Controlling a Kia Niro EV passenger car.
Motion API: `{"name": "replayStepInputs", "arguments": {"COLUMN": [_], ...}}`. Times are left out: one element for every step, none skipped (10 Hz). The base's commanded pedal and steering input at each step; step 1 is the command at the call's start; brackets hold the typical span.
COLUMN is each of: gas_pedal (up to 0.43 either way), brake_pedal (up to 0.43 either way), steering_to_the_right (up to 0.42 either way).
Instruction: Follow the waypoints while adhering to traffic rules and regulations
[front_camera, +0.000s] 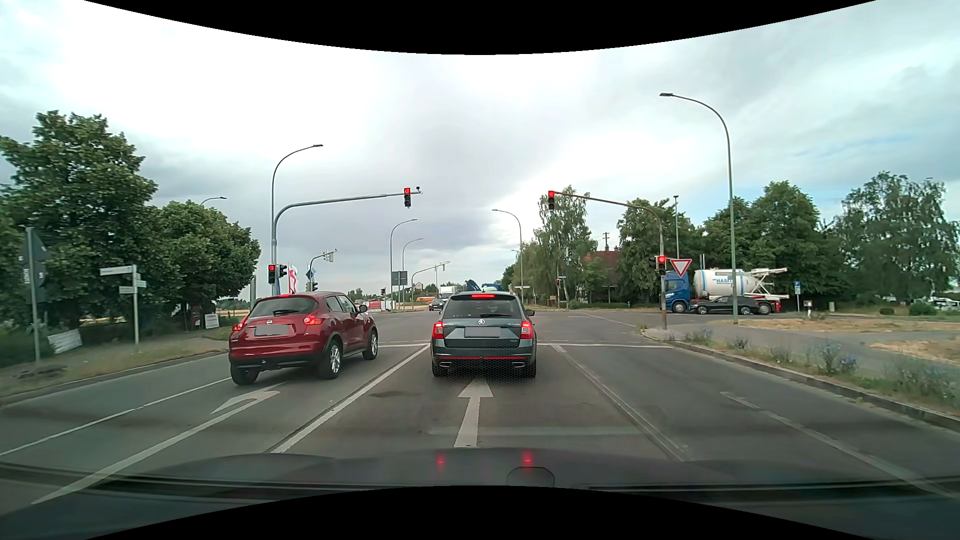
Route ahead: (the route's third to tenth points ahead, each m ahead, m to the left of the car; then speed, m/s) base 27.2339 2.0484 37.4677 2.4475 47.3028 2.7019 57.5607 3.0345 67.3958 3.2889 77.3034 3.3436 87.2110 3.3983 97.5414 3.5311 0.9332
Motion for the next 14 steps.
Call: {"name": "replayStepInputs", "arguments": {"gas_pedal": [0.0,0.0,0.0,0.0,0.0,0.0,0.0,0.0,0.0,0.0,0.0,0.0,0.0,0.0], "brake_pedal": [0.049,0.061,0.061,0.067,0.073,0.098,0.104,0.104,0.104,0.104,0.104,0.104,0.104,0.104], "steering_to_the_right": [0.005,0.005,0.005,0.005,0.005,0.005,0.005,0.003,0.0,0.0,0.0,0.0,0.0,0.0]}}
